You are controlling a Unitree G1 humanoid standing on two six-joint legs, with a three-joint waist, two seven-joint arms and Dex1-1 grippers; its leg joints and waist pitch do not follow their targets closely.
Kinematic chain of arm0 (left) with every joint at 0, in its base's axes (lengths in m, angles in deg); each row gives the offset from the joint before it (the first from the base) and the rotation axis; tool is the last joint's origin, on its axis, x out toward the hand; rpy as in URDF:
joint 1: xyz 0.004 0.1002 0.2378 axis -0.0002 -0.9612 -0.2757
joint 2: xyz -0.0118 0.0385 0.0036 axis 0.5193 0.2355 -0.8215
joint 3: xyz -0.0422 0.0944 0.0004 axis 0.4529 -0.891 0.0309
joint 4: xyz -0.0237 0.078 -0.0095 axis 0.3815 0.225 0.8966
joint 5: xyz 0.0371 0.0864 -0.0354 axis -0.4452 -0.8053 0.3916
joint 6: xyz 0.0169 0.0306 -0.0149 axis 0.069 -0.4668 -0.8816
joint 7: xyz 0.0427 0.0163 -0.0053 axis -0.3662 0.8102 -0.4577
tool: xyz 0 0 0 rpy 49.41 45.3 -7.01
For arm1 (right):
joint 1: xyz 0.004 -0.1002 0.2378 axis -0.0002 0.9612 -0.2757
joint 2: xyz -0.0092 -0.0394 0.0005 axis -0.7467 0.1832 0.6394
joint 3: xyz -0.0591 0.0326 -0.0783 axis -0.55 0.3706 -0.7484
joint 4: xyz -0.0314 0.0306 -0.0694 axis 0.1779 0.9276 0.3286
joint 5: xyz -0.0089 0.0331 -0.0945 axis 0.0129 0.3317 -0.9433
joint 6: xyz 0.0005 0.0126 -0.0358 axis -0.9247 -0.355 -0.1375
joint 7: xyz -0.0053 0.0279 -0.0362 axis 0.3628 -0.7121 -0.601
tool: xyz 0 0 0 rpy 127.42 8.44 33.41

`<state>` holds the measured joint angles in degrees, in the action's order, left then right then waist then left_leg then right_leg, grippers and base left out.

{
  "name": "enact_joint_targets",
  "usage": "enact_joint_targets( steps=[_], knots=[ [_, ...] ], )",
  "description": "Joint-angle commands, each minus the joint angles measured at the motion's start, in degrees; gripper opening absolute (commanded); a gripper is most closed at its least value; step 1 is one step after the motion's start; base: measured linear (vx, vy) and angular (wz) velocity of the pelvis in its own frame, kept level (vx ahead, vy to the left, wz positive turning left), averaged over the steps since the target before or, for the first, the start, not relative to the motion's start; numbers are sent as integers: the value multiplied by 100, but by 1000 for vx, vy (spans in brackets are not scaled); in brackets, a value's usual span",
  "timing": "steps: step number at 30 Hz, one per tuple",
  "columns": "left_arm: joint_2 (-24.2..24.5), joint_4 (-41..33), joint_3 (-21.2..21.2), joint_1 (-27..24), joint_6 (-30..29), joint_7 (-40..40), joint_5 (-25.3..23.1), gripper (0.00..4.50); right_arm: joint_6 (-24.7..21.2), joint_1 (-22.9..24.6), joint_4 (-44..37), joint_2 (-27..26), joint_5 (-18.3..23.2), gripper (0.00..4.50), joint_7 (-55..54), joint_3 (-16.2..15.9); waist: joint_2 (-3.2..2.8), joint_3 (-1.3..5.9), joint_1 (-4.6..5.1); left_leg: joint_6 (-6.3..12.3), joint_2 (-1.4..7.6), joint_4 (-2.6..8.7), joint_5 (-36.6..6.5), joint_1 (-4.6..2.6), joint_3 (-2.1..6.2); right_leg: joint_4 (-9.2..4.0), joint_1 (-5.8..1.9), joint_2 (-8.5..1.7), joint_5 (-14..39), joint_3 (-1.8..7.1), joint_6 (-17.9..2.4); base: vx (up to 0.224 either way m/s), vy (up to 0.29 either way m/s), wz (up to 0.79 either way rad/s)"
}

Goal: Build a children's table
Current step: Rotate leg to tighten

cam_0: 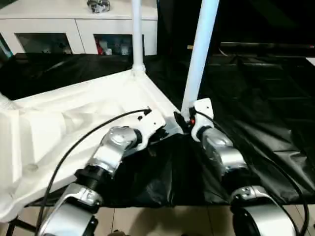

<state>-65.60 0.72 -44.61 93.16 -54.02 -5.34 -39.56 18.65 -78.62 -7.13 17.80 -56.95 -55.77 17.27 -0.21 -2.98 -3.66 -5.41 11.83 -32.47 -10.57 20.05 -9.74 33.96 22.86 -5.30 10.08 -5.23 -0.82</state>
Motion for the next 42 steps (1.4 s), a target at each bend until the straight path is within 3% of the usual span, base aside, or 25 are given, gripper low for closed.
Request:
enact_joint_targets(
  steps=[1,5,11,14,20,25,26,30,32,39,40,42],
  knots=[
    [-313,42,-217,192,147,-206,-43,0,-146,36,325,-492,105,331,289,-273,8,293,-8,153,101,419,-1594,20,27,-526,-206,-304,2285,262,-715,0,0,0],
    [-62,-196,-190,32,240,178,87,0,-30,55,143,-314,165,359,839,-318,-31,319,-11,208,112,407,-1321,53,14,-426,-258,-294,1477,269,-997,0,0,0],
    [405,-446,-250,-201,575,979,265,0,439,243,-33,289,-2,359,2086,-732,-20,340,10,404,116,351,-966,84,-6,-340,-308,-296,740,268,-1289,0,0,0],
    [613,-493,-268,-242,723,1310,338,0,597,350,-151,592,-43,359,2787,-935,-25,331,-7,495,124,338,-1012,63,-22,-346,-301,-293,750,273,-1371,0,0,0],
    [1010,-523,-235,-278,965,1996,554,0,922,610,-594,1201,-14,359,4475,-1440,-31,312,-58,508,152,347,-1149,39,-33,-356,-295,-292,933,277,-1397,0,0,0],
    [1376,-554,-279,-363,1072,2591,681,0,666,622,-908,1463,296,359,5529,-1612,4,311,-121,514,168,345,-1125,19,-48,-337,-280,-289,987,289,-1415,0,0,0],
    [1435,-548,-298,-376,1103,2664,677,0,663,598,-912,1476,299,335,5615,-1645,-4,319,-139,514,169,342,-1109,11,-43,-323,-284,-292,971,287,-1424,0,0,0],
    [1564,-528,-310,-409,1168,2878,688,0,615,536,-925,1496,301,312,5888,-1725,39,305,-151,490,169,352,-1074,23,-43,-320,-279,-296,1027,288,-1401,0,0,0],
    [1595,-529,-291,-415,1173,2914,704,0,603,513,-911,1505,274,295,6006,-1777,27,300,-152,468,170,358,-1060,21,-36,-321,-276,-303,1091,290,-1374,0,0,0],
    [1646,-510,-278,-437,1156,2909,736,0,549,538,-914,1534,256,274,6262,-1841,41,303,-154,486,165,349,-958,24,-40,-316,-277,-302,1077,291,-1349,0,0,0],
    [1627,-510,-259,-443,1116,2866,738,0,490,553,-916,1499,300,274,6219,-1788,72,293,-155,500,164,353,-950,29,-42,-320,-275,-300,1061,290,-1352,0,0,0],
    [1590,-517,-238,-449,1058,2763,722,0,425,571,-909,1429,343,274,6070,-1694,51,290,-163,496,164,356,-976,26,-39,-324,-274,-306,1140,289,-1341,0,0,0]
  ],
)
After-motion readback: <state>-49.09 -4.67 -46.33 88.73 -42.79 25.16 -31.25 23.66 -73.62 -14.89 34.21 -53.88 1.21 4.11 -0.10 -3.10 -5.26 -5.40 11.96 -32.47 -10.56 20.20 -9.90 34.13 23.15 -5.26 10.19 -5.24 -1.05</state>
